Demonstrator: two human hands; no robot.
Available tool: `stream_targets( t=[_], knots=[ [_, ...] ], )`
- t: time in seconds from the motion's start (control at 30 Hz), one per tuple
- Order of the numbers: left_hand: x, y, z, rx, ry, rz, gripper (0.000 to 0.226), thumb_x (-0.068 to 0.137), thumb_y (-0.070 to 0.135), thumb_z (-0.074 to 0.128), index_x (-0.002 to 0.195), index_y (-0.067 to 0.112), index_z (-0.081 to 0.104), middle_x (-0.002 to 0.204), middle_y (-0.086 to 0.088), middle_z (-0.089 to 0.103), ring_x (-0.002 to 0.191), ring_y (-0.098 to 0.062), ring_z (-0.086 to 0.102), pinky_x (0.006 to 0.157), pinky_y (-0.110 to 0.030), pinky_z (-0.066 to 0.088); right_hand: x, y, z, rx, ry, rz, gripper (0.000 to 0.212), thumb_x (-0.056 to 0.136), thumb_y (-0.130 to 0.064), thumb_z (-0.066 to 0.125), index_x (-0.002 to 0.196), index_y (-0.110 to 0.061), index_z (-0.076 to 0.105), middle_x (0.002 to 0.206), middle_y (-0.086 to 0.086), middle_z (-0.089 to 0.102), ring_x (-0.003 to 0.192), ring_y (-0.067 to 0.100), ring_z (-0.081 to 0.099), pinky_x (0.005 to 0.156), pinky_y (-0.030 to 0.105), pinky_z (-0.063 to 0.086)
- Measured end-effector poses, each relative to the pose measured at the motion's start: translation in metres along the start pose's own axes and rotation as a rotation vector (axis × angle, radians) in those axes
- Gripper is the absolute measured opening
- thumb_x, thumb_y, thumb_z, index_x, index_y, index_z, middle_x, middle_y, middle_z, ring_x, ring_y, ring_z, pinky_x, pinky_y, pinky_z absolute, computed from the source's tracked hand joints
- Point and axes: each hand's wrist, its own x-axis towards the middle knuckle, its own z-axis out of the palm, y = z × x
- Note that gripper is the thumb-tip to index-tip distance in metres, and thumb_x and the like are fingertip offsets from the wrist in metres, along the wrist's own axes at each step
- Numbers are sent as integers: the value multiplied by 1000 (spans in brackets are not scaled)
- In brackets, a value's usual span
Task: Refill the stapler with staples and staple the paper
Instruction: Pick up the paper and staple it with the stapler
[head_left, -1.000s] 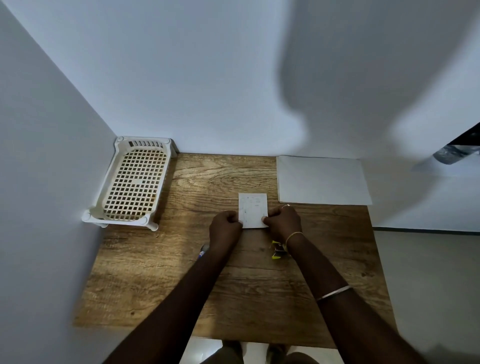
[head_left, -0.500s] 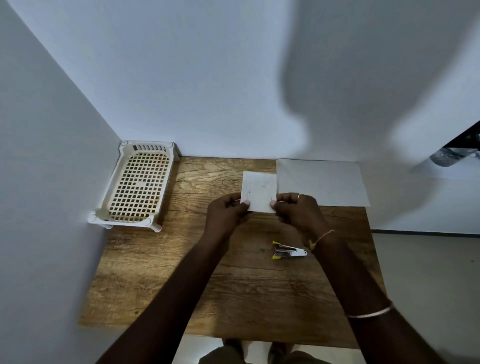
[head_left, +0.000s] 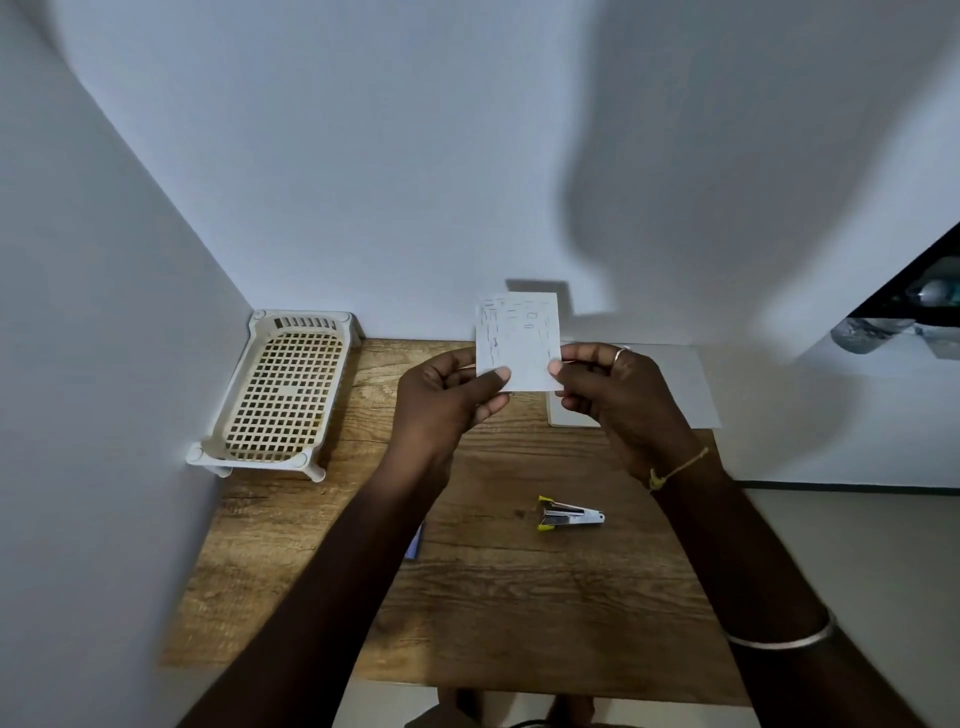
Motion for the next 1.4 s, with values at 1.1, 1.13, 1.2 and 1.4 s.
stream_targets(
  t=[1.1, 1.13, 1.2, 1.4],
  knots=[
    [-11, -10, -8, -11, 89, 8, 28, 86, 0, 77, 112, 2, 71, 102, -13, 79, 99, -26, 76, 75, -27, 61, -37, 145, -15, -358, 6, -33, 17, 91, -18, 74, 107, -24, 75, 89, -3, 77, 82, 14, 70, 72, 33, 57],
    [-11, -11, -8, -12, 95, 10, 28, 85, 0, 77, 113, 1, 71, 102, -13, 79, 100, -27, 76, 75, -27, 61, -38, 133, -10, -251, -5, -25, 16, 92, -17, 73, 106, -25, 75, 89, -1, 78, 83, 15, 72, 68, 29, 58],
    [-11, -11, -7, -11, 106, 13, 29, 85, 0, 77, 113, 1, 71, 101, -12, 79, 99, -27, 76, 75, -26, 61, -41, 110, 1, -101, -25, -17, 20, 93, -20, 72, 112, -23, 74, 98, 0, 79, 92, 13, 74, 68, 23, 57],
    [-12, -7, -5, -15, 117, 32, 29, 85, -1, 77, 114, 0, 70, 103, -14, 78, 99, -27, 76, 78, -29, 62, -50, 65, 23, 75, -56, -5, 41, 88, -32, 69, 122, -9, 69, 103, 10, 78, 90, 20, 74, 76, 34, 59]
  ],
)
